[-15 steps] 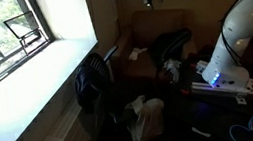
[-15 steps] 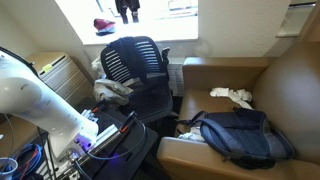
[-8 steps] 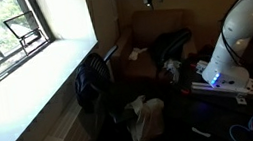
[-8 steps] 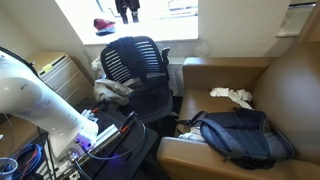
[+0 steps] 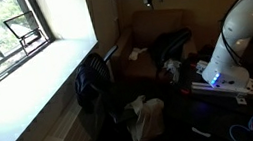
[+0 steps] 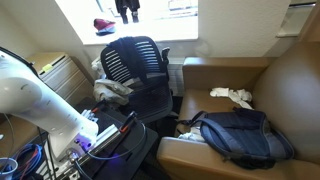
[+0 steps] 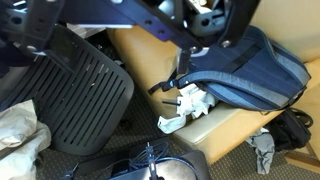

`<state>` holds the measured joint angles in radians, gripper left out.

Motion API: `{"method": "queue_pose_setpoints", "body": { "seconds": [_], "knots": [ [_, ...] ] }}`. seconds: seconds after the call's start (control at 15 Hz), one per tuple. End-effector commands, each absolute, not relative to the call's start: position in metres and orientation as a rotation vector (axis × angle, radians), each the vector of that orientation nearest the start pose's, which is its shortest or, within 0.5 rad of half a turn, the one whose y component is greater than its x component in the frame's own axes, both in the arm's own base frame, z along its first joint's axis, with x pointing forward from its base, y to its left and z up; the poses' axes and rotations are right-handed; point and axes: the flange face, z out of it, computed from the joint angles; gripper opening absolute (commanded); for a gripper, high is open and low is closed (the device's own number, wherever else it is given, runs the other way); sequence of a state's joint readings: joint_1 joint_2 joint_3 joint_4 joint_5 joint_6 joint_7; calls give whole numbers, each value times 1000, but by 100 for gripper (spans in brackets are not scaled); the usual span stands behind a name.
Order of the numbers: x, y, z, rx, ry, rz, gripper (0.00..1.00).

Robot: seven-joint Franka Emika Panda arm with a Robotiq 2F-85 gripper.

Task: Take the bag from the brown chair and place it on the black chair

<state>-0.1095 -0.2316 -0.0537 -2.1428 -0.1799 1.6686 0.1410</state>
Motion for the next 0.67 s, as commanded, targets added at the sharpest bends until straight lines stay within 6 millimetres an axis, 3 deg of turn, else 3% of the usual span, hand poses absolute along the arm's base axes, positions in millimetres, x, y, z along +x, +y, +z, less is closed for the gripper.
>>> {"method": "queue_pose_setpoints", "body": {
  "seconds": [0.0, 0.07, 0.33, 0.6],
  "knots": [
    [465, -143, 443, -3168, 628, 515, 100],
    [449, -93, 486, -3250, 428, 404, 100],
    [450, -94, 485, -3246, 447, 387, 100],
    [477, -118, 459, -3198, 814, 61, 100]
  ]
}}
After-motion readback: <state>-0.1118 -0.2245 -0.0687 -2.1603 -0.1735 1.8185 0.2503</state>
